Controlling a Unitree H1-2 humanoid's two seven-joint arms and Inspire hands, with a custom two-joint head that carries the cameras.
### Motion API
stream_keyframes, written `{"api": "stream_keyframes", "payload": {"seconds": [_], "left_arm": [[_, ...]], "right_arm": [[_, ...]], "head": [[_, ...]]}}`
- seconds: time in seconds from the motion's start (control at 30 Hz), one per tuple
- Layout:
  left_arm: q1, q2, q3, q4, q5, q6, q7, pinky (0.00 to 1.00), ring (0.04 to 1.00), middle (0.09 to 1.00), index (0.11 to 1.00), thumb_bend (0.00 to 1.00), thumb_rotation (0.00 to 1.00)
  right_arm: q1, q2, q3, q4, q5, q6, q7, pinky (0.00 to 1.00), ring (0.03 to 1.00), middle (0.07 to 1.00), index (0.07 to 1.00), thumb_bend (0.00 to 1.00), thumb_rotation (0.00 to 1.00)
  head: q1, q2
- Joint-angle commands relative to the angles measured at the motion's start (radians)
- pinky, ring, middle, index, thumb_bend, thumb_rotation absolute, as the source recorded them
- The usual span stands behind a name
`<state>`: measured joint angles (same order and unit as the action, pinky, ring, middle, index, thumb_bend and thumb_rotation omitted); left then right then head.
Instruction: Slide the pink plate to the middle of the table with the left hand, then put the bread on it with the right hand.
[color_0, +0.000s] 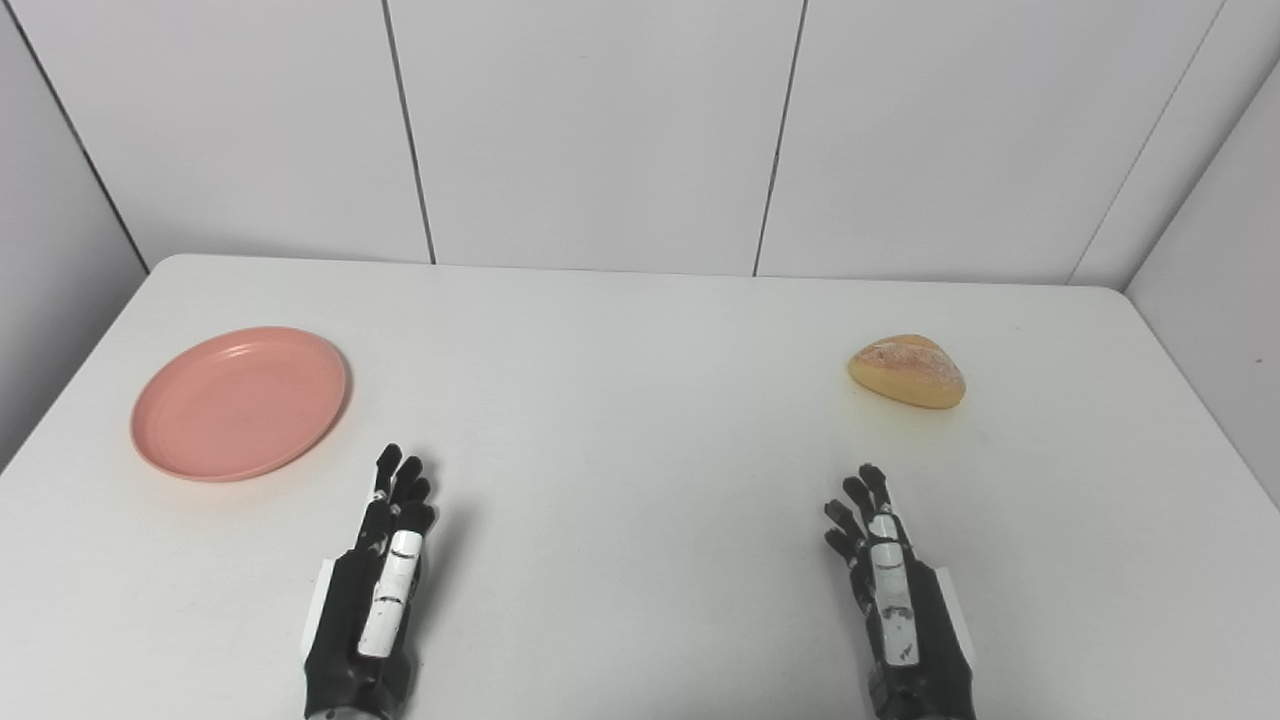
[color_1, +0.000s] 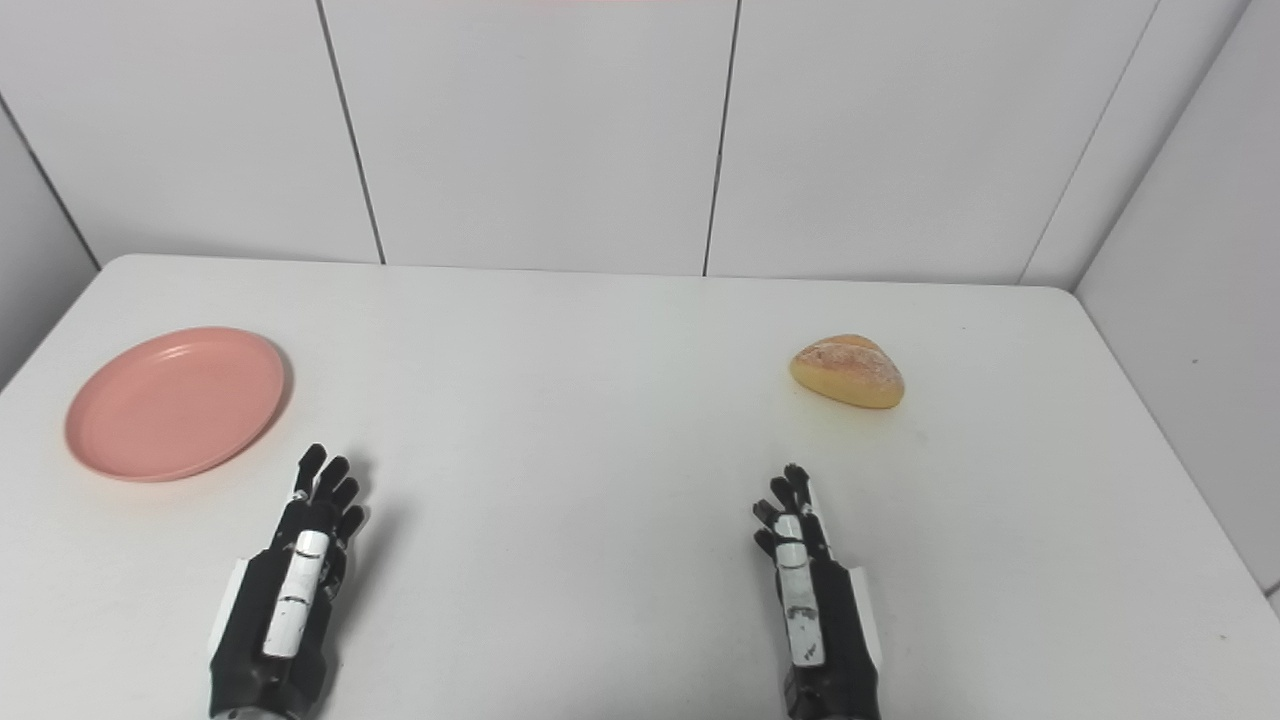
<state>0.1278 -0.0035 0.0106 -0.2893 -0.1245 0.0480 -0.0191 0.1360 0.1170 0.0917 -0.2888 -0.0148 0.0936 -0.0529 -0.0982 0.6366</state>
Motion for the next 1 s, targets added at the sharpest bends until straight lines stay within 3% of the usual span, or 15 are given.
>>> {"api": "stream_keyframes", "payload": {"seconds": [0.0,0.17,0.63,0.83,0.97], "left_arm": [[0.001,-0.008,-0.007,-0.016,0.016,-0.046,-0.002,1.00,1.000,1.000,1.000,0.66,0.77],[-0.002,-0.009,-0.009,-0.020,0.018,-0.042,0.000,1.00,1.000,1.000,1.000,0.66,0.77],[-0.001,-0.006,-0.003,-0.012,0.017,-0.043,-0.003,1.00,1.000,1.000,1.000,0.64,0.79],[0.000,0.003,0.002,-0.003,0.013,-0.049,-0.008,1.00,1.000,1.000,1.000,0.68,0.81],[0.002,0.001,0.007,0.000,0.016,-0.067,-0.005,1.00,1.000,1.000,1.000,0.65,0.83]], "right_arm": [[-0.009,-0.011,0.011,-0.013,-0.031,-0.095,0.005,0.93,0.917,0.962,0.978,0.82,1.00],[-0.013,-0.022,0.022,0.006,-0.072,-0.155,0.001,0.95,0.920,0.964,0.983,0.85,1.00],[-0.018,-0.026,0.025,0.035,-0.072,-0.230,0.005,0.96,0.917,0.965,0.983,0.86,1.00],[-0.019,-0.021,0.026,0.040,-0.088,-0.230,0.000,0.96,0.920,0.966,0.979,0.89,1.00],[-0.020,-0.019,0.029,0.034,-0.097,-0.212,0.001,0.97,0.924,0.967,0.980,0.89,1.00]], "head": [[0.000,-0.001],[-0.001,-0.001],[-0.004,0.002],[-0.005,0.004],[-0.005,0.007]]}}
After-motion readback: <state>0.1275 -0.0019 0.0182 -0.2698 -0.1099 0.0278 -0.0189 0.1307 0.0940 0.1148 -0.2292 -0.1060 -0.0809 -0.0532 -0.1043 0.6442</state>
